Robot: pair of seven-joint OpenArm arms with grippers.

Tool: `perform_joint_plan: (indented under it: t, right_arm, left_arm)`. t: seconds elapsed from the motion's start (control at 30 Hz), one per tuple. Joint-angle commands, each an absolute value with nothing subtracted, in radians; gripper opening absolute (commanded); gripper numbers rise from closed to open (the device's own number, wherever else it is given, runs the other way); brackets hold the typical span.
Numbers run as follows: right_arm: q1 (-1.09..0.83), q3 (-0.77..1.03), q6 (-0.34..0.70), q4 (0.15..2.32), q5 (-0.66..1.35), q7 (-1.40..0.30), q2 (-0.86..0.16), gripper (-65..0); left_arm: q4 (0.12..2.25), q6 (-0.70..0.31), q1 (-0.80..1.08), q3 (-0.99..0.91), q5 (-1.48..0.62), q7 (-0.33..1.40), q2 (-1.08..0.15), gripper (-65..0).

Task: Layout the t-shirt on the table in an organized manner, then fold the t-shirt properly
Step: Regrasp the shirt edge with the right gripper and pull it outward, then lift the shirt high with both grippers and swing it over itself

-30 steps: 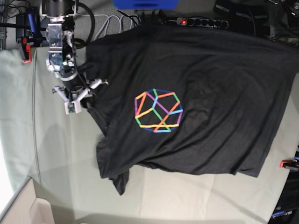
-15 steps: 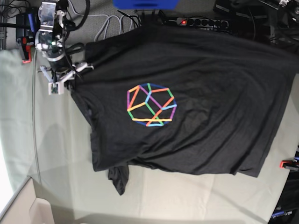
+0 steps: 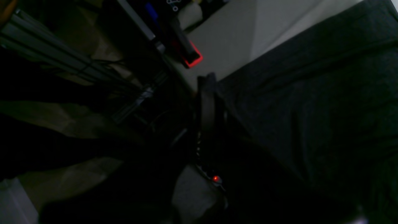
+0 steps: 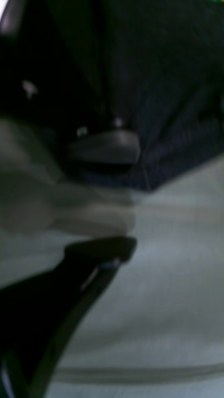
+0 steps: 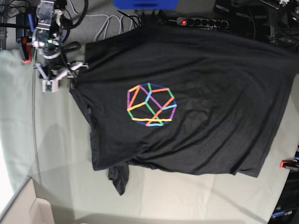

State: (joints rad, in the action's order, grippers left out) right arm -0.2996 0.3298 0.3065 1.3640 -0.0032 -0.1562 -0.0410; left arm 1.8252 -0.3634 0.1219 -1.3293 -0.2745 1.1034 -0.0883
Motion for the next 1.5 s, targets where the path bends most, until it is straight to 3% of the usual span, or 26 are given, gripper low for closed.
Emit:
perform_joint_plan:
  t: [0.0, 0.07, 0.2, 0.4, 0.9, 1.1, 1.4, 1.47]
  right_arm:
    - [-0.303, 0.352, 0.305, 1.392, -0.002, -0.137, -0.044, -21.5]
    - [-0.311, 0.381, 0.305, 1.426, -0.002, -0.137, -0.024, -18.3]
    - [-0.392, 0.412, 0.306, 1.532, -0.001, -0.136, 0.004, -18.1]
    - [-0.535, 0.282, 0.306, 1.618, -0.001, -0.136, 0.068, -18.1]
    - [-0.588, 0.208, 0.306, 1.504, -0.001, -0.136, 0.065, -18.4]
    - [-0.621, 0.159, 0.306, 1.511, -0.001, -0.136, 0.068, -26.1]
    - [-0.662, 0.107, 0.306, 1.511, -0.001, -0.136, 0.067, -27.3]
    - [-0.665, 0.104, 0.306, 1.511, -0.001, -0.136, 0.064, -31.9]
  left_arm:
    - [1.84, -0.36, 0.12, -1.331, -0.283, 1.086, -0.108, -64.9]
    - [1.84, -0.36, 0.119, -1.331, -0.288, 1.086, -0.108, -64.9]
    - [1.84, -0.36, 0.119, -1.331, -0.291, 1.086, -0.11, -64.9]
    - [1.84, -0.36, 0.119, -1.282, -0.286, 1.084, -0.11, -64.9]
    - [1.839, -0.36, 0.099, -1.27, -0.283, 1.084, -0.133, -64.9]
    - [1.839, -0.36, 0.101, -1.271, -0.283, 1.084, -0.134, -64.9]
    - [1.84, -0.36, 0.101, -1.273, -0.286, 1.084, -0.134, -64.9]
    - [1.84, -0.36, 0.101, -1.273, -0.285, 1.084, -0.134, -64.9]
